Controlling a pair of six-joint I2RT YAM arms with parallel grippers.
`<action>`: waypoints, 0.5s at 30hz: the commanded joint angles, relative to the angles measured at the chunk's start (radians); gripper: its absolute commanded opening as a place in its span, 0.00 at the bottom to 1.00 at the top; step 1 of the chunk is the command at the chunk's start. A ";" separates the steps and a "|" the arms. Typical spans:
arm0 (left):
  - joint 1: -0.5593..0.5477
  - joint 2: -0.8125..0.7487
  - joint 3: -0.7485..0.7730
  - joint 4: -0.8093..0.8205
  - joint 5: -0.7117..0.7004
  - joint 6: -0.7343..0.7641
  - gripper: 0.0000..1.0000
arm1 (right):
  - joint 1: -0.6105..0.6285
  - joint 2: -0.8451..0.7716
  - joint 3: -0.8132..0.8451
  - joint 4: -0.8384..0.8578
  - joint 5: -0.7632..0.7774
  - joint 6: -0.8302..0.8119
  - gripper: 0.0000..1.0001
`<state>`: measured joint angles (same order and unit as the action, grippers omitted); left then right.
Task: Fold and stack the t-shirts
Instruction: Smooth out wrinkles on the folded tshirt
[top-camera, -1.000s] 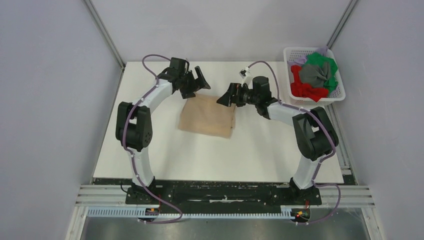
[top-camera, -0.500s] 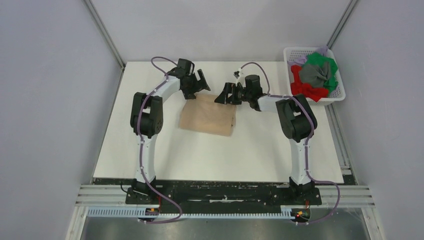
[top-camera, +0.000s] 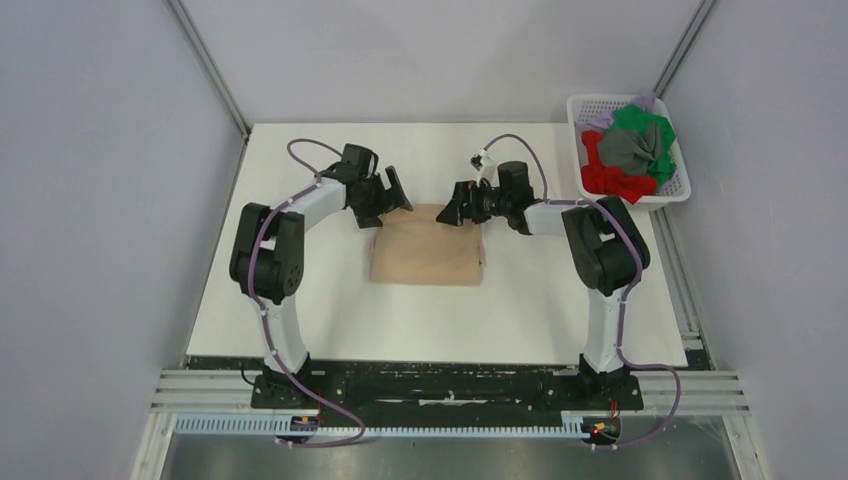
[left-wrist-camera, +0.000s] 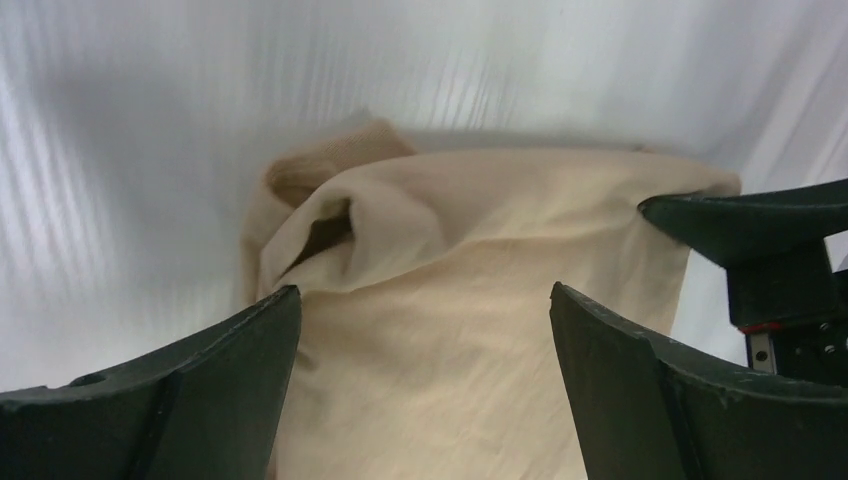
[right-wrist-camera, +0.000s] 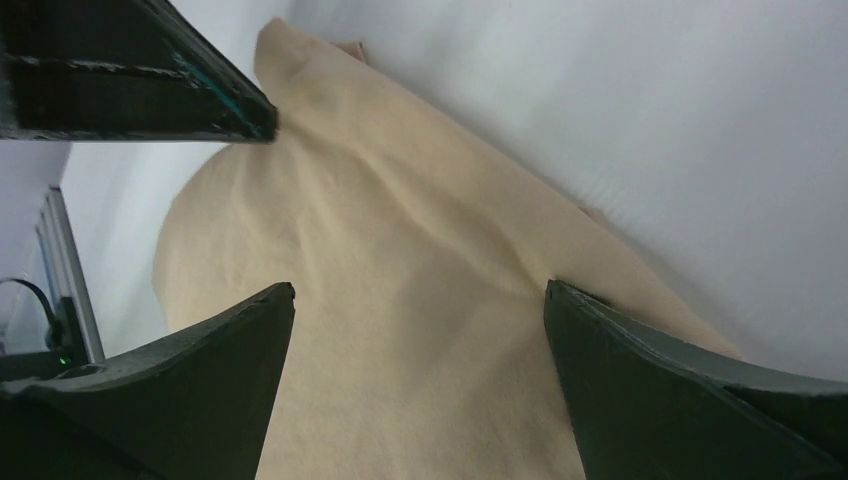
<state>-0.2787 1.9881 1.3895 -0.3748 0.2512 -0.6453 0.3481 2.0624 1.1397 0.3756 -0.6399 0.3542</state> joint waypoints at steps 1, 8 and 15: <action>0.010 -0.127 -0.015 -0.065 -0.037 0.045 1.00 | -0.015 -0.034 0.059 -0.293 0.056 -0.171 0.98; -0.024 -0.327 0.002 -0.096 -0.038 0.040 1.00 | -0.006 -0.237 0.070 -0.350 0.063 -0.177 0.98; -0.104 -0.479 -0.292 0.073 0.058 -0.037 1.00 | 0.096 -0.508 -0.337 -0.037 -0.049 0.001 0.98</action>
<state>-0.3401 1.5356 1.2404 -0.3878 0.2401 -0.6399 0.3687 1.6665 1.0012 0.1406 -0.6018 0.2409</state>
